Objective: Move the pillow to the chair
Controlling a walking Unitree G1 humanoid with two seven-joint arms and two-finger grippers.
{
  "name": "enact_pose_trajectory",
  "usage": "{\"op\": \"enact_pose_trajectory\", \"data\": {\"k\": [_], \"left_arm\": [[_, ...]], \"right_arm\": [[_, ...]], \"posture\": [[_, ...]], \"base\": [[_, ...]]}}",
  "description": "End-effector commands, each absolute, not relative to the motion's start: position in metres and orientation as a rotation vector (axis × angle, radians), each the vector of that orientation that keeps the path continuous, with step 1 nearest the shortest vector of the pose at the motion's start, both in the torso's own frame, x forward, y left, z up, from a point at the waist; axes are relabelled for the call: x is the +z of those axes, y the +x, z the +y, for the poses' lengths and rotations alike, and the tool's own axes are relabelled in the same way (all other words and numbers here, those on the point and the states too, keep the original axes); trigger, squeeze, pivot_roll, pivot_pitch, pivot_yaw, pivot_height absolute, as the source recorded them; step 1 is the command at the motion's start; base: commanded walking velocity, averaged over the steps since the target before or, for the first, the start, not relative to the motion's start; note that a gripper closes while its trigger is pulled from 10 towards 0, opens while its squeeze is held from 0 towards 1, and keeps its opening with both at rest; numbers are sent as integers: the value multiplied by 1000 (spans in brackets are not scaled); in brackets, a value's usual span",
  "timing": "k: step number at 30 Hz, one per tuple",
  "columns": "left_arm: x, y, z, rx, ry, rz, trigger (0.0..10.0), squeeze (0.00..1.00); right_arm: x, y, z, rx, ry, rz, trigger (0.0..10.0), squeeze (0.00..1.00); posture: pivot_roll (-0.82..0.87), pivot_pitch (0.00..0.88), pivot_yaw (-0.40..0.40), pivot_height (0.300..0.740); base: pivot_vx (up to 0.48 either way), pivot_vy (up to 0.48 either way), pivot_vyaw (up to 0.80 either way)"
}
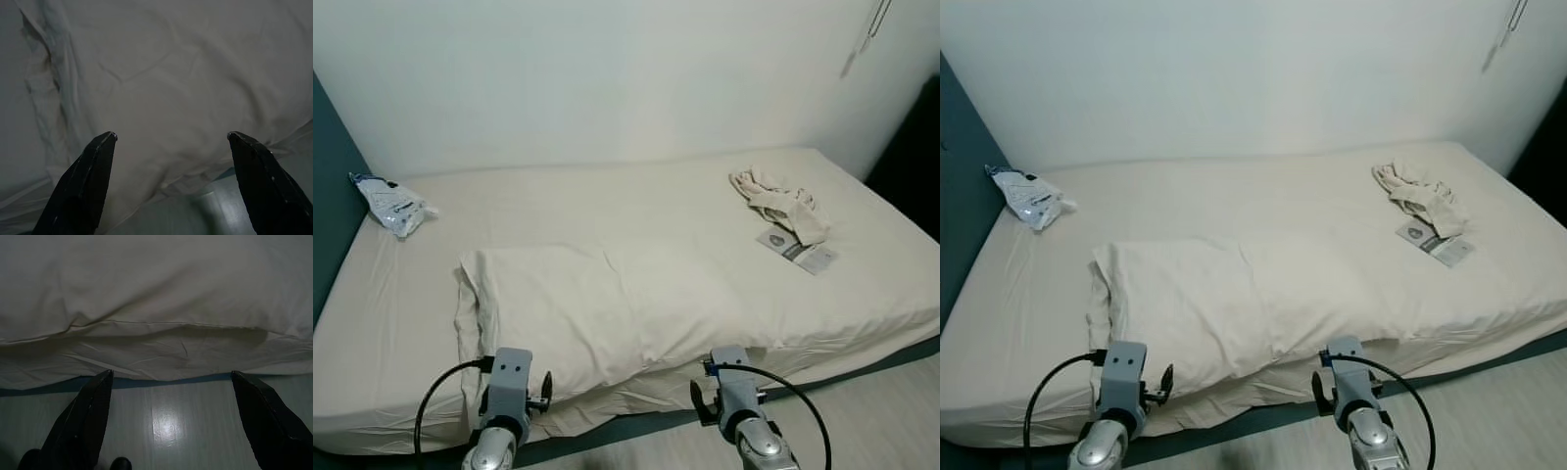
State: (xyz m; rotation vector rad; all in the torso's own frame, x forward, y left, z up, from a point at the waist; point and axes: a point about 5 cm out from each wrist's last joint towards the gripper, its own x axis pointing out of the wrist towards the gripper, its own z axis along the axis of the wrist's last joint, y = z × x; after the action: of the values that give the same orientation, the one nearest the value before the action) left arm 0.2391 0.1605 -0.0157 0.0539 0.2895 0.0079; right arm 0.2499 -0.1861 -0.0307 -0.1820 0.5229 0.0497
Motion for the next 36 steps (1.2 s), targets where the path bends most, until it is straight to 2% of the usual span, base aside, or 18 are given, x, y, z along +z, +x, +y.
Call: {"op": "enact_pose_trajectory", "data": {"k": [1, 11, 27, 36], "left_arm": [[-17, 236, 161, 18, 26, 292, 10000, 0], [-17, 237, 155, -17, 24, 295, 10000, 0], [-15, 237, 154, -21, 18, 282, 10000, 0], [-16, 236, 157, 1, 21, 288, 10000, 0]], "right_arm": [[-32, 248, -187, 40, -168, 534, 10000, 0], [-33, 247, -187, 41, -169, 537, 10000, 0], [-32, 248, -188, 41, -172, 531, 10000, 0], [-32, 248, -188, 42, -171, 531, 10000, 0]], "posture": [[20, 52, -15, 740], [17, 53, -16, 740], [16, 54, -18, 740], [17, 56, -19, 740]], "base": [[0, 0, 0], [0, 0, 0], [424, 0, 0], [60, 0, 0]]}}
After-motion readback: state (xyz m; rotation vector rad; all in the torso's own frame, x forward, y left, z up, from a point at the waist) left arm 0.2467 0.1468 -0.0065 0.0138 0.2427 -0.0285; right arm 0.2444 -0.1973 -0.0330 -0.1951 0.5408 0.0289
